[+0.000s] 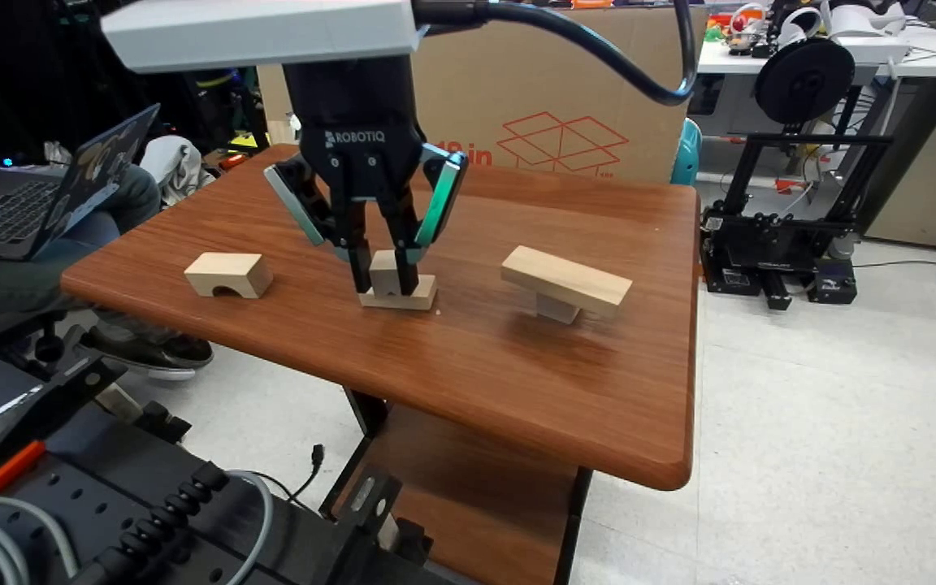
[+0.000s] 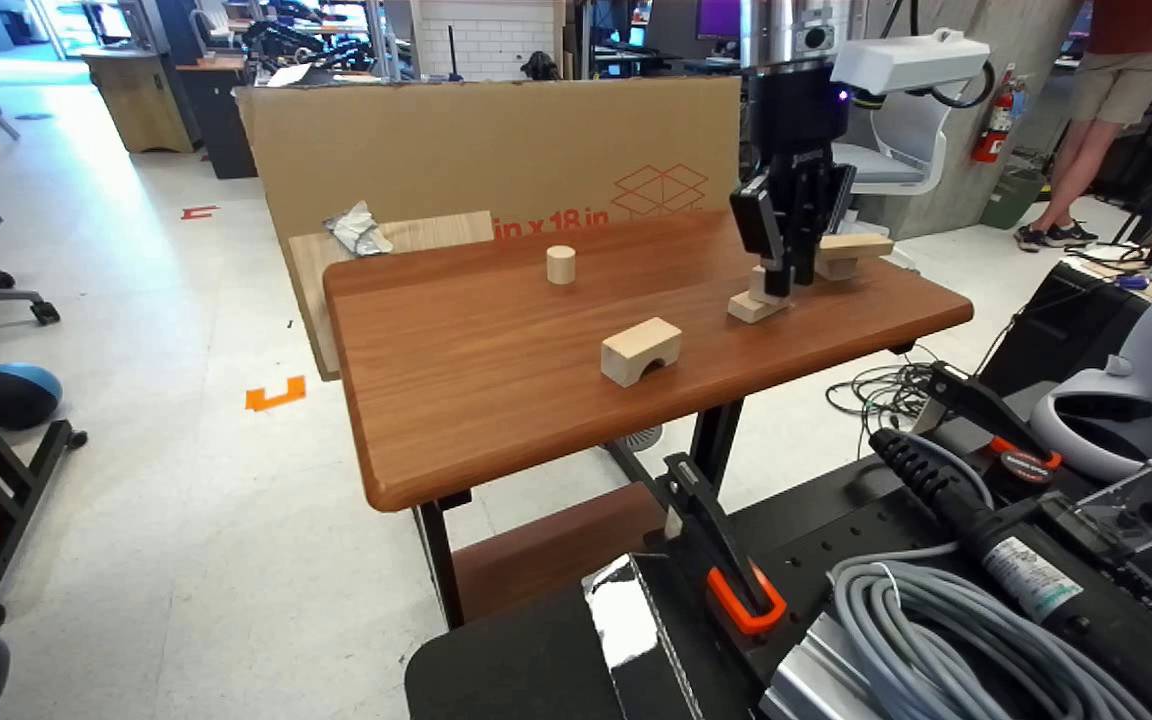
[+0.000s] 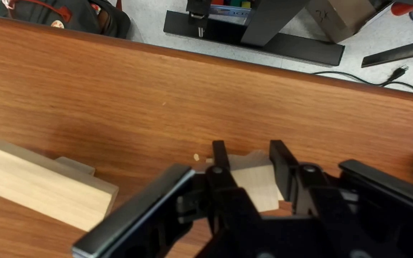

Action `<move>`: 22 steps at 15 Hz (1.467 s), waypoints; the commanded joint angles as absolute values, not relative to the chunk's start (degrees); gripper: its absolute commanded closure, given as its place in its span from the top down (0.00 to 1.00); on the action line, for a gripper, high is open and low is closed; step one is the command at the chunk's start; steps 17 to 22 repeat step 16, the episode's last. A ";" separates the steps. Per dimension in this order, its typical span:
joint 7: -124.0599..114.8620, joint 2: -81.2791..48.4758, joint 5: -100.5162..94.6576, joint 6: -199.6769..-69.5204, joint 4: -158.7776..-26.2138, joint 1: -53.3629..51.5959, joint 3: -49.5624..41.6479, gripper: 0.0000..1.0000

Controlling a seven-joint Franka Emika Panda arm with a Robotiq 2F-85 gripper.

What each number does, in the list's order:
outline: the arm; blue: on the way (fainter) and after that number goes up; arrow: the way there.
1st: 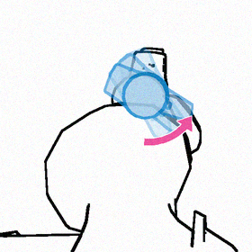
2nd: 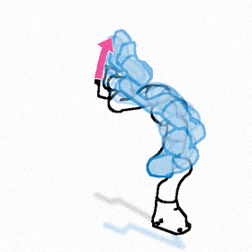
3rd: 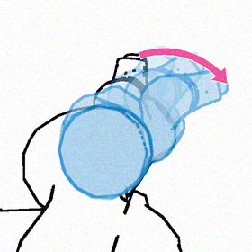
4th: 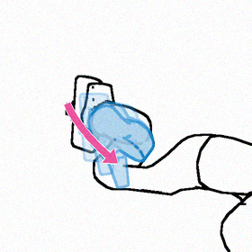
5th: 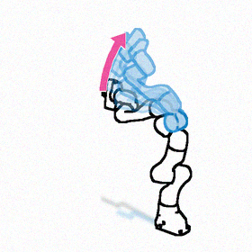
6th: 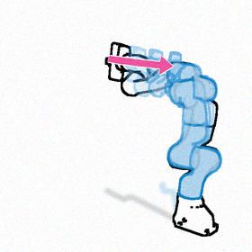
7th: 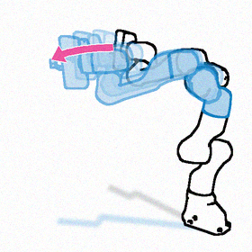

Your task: Put the cube on the smaller rectangular block

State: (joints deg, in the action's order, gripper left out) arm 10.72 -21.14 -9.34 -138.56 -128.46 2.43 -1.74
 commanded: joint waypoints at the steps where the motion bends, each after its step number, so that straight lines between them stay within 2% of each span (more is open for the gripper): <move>1: 10.45 -21.39 -9.36 -139.03 -128.04 2.40 -1.57 0.61; 6: 13.25 -15.51 -2.50 -135.33 -130.20 5.21 -0.38 0.97; 7: 13.62 -13.91 0.20 -134.98 -130.62 5.99 -0.33 1.00; 13: 10.91 -4.30 9.22 -129.62 -129.91 9.12 -4.52 1.00; 14: 12.55 -7.53 8.20 -131.14 -128.94 8.07 -3.82 1.00; 22: 11.79 -5.25 8.18 -130.00 -128.98 8.64 -5.13 1.00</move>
